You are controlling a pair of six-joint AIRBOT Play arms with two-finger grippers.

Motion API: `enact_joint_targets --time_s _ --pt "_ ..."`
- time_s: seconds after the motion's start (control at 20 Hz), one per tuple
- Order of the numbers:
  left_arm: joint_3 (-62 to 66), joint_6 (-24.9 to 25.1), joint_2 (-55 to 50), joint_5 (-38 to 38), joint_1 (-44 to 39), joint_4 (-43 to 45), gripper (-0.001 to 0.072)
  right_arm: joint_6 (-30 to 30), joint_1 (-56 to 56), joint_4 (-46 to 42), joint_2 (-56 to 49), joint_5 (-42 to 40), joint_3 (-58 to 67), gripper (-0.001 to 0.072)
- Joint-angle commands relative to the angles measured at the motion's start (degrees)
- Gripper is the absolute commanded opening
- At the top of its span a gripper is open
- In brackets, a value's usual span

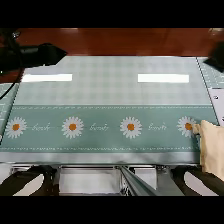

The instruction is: Fold the shirts.

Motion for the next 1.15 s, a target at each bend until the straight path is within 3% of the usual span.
enact_joint_targets --time_s 0.0,0.15,0.2,1.1 --pt "5.3 -6.0 -5.2 -6.6 -2.2 12.0 0.002 5.0 18.3 -17.1 -13.1 -3.6 1.7 0.0025" --pt "-2.6 -18.6 -6.6 -7.9 -2.1 28.5 0.002 5.5 18.8 -18.4 -21.4 3.1 -0.8 0.0025" --pt "-4.6 -19.2 -7.2 -7.5 -2.1 29.3 0.0021 5.4 18.8 -18.4 -22.6 3.4 -2.2 0.0025" --pt "-5.9 -17.9 -8.8 -5.9 -2.1 29.3 0.0022 5.8 18.7 -18.1 -23.5 4.4 -3.5 0.0025"
